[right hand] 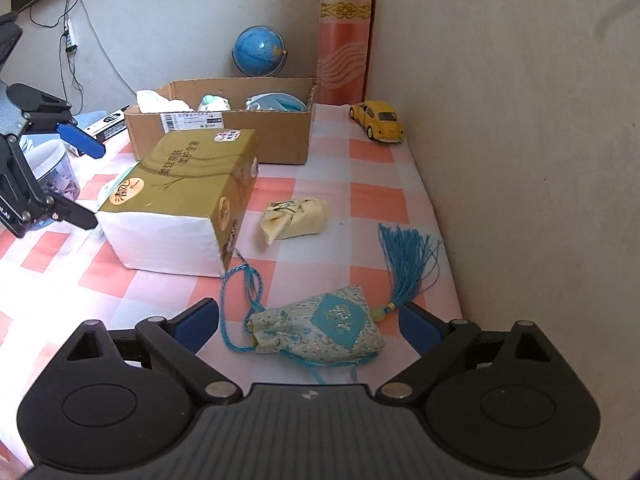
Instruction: Organize soft objects
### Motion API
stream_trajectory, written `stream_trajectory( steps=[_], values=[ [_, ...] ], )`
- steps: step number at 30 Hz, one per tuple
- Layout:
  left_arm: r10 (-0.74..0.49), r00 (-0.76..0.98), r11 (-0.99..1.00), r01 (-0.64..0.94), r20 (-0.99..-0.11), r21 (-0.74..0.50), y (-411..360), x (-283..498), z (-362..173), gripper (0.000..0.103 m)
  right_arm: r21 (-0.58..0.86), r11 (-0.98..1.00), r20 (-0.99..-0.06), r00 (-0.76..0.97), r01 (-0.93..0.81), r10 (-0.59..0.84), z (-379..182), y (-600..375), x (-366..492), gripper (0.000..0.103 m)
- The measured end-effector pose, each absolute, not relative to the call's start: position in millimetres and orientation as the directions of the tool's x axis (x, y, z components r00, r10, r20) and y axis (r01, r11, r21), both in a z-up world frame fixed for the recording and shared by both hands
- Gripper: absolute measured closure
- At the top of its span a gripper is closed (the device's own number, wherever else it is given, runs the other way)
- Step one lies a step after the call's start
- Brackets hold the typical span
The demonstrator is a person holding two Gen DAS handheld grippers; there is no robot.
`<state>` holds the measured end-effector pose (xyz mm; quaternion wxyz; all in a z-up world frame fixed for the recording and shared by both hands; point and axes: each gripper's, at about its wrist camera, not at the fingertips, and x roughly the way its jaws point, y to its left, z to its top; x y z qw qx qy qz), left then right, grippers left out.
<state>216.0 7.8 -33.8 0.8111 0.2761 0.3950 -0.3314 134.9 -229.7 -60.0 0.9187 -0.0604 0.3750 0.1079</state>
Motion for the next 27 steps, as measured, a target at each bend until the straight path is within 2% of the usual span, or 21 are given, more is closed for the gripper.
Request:
stream_trajectory(
  steps=[4, 12, 23, 27],
  values=[
    [-0.305, 0.441, 0.556, 0.802, -0.844, 0.218, 1.6, 222.7, -33.1, 0.013, -0.019, 0.973, -0.701, 0.696, -0.231, 0.152, -61.1, -234.2, 136.3, 0.004],
    [-0.302, 0.323, 0.429, 0.886, -0.897, 0.175, -8.2, 240.0, -38.4, 0.012, -0.003, 0.975, -0.706, 0.691, -0.222, 0.156, -64.3, -238.4, 137.3, 0.004],
    [-0.266, 0.247, 0.426, 0.897, -0.932, 0.116, -11.2, 268.7, -56.7, 0.012, 0.014, 0.974, -0.709, 0.684, -0.228, 0.17, -68.3, -239.5, 138.9, 0.002],
    [-0.288, 0.237, 0.434, 0.896, -0.928, 0.094, -9.5, 267.9, -54.9, 0.014, 0.008, 0.971, -0.711, 0.681, -0.24, 0.174, -68.5, -238.7, 138.7, 0.002]
  ],
)
